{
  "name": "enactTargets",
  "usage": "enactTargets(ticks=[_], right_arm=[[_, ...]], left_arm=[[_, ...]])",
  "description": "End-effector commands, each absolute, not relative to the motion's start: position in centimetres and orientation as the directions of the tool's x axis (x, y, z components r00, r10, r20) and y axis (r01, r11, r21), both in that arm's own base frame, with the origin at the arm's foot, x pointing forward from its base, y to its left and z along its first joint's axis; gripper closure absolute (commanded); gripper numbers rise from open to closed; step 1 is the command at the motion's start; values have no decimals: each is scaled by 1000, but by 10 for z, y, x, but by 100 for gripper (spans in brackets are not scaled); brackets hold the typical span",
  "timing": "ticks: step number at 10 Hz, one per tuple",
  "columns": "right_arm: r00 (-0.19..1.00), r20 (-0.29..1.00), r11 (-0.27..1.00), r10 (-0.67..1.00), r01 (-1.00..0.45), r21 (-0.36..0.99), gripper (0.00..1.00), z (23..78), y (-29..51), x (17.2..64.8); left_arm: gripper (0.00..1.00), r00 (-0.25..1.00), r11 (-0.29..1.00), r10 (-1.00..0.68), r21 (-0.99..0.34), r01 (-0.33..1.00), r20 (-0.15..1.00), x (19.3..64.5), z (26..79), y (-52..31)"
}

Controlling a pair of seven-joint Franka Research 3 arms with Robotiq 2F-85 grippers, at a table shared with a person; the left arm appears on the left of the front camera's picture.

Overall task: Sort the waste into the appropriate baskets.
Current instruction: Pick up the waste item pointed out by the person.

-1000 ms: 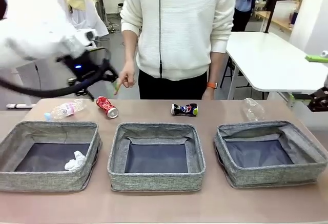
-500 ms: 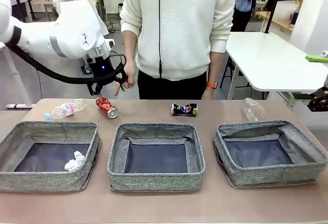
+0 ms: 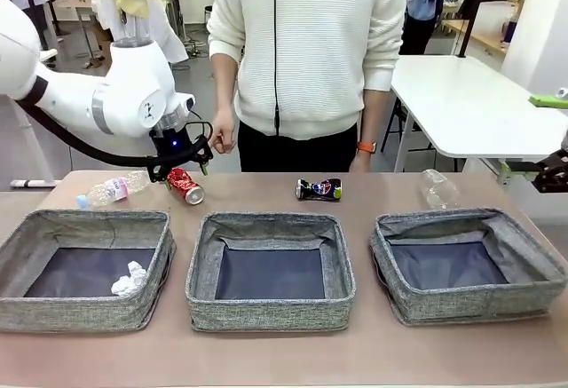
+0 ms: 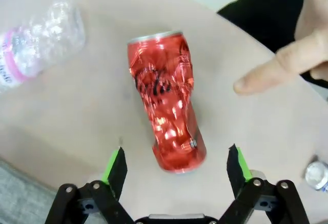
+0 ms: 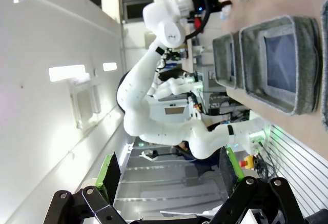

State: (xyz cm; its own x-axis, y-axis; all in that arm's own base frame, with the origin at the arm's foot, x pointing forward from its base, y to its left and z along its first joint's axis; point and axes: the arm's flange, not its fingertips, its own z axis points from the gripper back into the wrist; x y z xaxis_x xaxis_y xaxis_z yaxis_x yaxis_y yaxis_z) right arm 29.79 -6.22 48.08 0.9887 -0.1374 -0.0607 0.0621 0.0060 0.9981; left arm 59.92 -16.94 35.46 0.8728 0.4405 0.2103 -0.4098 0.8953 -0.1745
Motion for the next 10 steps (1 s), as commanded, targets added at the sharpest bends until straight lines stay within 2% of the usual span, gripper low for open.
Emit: enactTargets(ticks=[1,7,8,9,10], right_arm=[[990,-33,-8,-134,32,999,0,483,-64,299],[990,-33,-8,-134,32,999,0,483,-64,299],[990,-33,-8,-134,32,999,0,483,-64,299],[990,-33,-8,-134,32,999,0,483,-64,299],[990,-33,-8,-134,32,999,0,483,-64,299]], left_arm=[[0,859,914,405,-164,-371,313,597,342,-170],[0,883,920,392,-128,-371,259,599,316,-172],[48,881,920,392,-114,-375,263,599,315,-171],[58,881,919,394,-113,-378,262,599,314,-171],[100,882,920,393,-111,-376,262,599,314,-171]])
